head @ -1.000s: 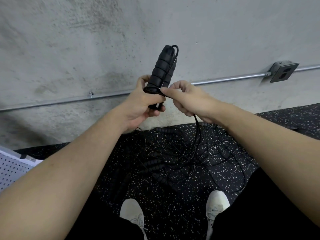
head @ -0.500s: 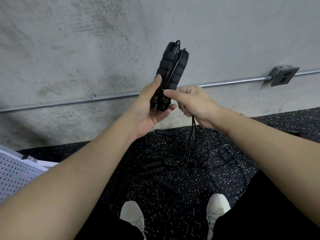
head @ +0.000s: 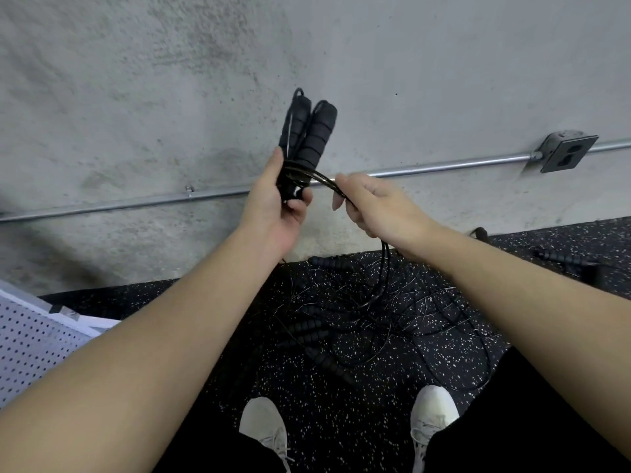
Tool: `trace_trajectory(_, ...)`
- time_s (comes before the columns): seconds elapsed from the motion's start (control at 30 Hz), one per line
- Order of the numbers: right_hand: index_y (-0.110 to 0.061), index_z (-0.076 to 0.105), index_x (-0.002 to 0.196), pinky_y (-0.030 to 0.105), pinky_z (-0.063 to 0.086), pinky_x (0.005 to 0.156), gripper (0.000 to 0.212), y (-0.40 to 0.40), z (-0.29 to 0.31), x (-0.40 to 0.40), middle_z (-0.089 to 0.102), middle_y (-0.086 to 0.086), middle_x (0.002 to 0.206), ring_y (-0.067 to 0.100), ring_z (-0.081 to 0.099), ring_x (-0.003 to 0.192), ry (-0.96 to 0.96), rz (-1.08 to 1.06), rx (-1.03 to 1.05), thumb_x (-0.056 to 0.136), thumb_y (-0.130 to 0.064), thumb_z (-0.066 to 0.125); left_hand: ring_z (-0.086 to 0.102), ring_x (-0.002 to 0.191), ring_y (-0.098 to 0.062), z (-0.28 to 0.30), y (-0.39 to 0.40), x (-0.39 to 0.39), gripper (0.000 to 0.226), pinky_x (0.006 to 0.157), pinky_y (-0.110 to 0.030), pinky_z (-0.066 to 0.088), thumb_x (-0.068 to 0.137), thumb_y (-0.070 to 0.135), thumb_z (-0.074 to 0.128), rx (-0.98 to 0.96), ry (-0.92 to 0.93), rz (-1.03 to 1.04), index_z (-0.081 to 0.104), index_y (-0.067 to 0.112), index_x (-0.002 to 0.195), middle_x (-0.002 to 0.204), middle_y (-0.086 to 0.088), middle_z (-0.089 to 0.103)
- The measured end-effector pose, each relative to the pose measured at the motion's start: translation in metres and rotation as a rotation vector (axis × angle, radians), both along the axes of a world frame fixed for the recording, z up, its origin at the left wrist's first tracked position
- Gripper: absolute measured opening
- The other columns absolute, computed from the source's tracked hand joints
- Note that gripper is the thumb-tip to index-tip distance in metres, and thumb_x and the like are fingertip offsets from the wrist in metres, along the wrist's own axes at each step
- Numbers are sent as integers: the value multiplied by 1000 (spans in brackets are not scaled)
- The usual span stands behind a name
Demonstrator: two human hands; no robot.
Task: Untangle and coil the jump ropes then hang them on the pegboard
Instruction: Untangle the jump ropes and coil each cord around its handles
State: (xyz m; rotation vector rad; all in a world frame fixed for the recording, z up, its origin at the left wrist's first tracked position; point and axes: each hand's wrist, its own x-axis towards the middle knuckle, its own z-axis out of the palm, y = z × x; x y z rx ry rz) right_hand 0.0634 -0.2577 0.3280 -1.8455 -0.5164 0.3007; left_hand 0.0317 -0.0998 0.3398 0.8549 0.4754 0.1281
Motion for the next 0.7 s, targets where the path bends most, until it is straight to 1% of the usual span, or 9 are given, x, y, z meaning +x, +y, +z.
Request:
trace_trajectory(0.13,-31,67,90,20,29,51,32,-6,-4,-2,38,-10,61,7,33,54,65,259,22,109,-33,40,48,40,-6,6,15,-2,34,27,-11,27,96,45,63,-200,-61,-122,60,13,108,69,1,60)
trace_trajectory(0.23,-23,65,81,23,35,53,34,-14,-3,0,41,-5,59,12,37,54,63,280,-78,105,-40,47,45,35,-3,12,20,-9,37,26,-11,26,95,46,58,-226,-114,-313,66,11,104,83,0,69)
trace_trajectory(0.37,-17,48,62,16,32,48,48,-25,-1,6,38,-6,51,10,31,46,30,206,-203,84,-56,66,40,31,-3,10,22,-17,33,26,-8,20,86,44,61,-49,-61,-561,68,13,98,92,-1,68)
trace_trajectory(0.43,-14,47,60,14,37,50,52,-28,-1,13,44,-6,52,11,38,46,-3,156,-241,80,-54,75,39,31,-4,8,21,-17,28,25,-9,20,86,43,61,44,-8,-646,65,16,93,89,-1,61)
trace_trajectory(0.5,-6,62,78,14,51,68,39,-31,1,14,66,1,74,5,66,66,-64,195,-223,84,-40,80,40,30,-7,7,19,-18,25,24,-10,20,84,41,61,139,52,-702,64,16,89,81,-6,62)
trace_trajectory(0.53,-4,64,86,7,49,73,24,-34,5,12,67,2,85,-10,66,75,-107,217,-238,90,-24,77,41,30,-8,7,19,-19,25,24,-11,20,84,39,61,192,79,-727,63,15,90,77,-9,64)
trace_trajectory(0.57,-3,63,87,2,43,70,12,-39,7,10,62,2,84,-19,60,71,-125,233,-248,94,-11,69,42,30,-9,7,18,-20,25,24,-11,21,83,38,63,250,98,-750,63,14,92,74,-11,65)
trace_trajectory(0.63,6,63,95,5,38,61,10,-49,9,11,49,-2,77,-16,50,58,-88,210,-305,97,-2,56,44,33,-11,6,18,-22,29,24,-12,23,80,36,66,353,117,-785,61,12,96,71,-11,67)
trace_trajectory(0.7,5,65,91,11,43,64,13,-50,9,10,56,5,77,-8,52,61,-68,265,-311,91,-6,60,46,35,-12,4,19,-22,35,24,-12,24,80,38,66,457,107,-846,58,13,103,73,-9,67)
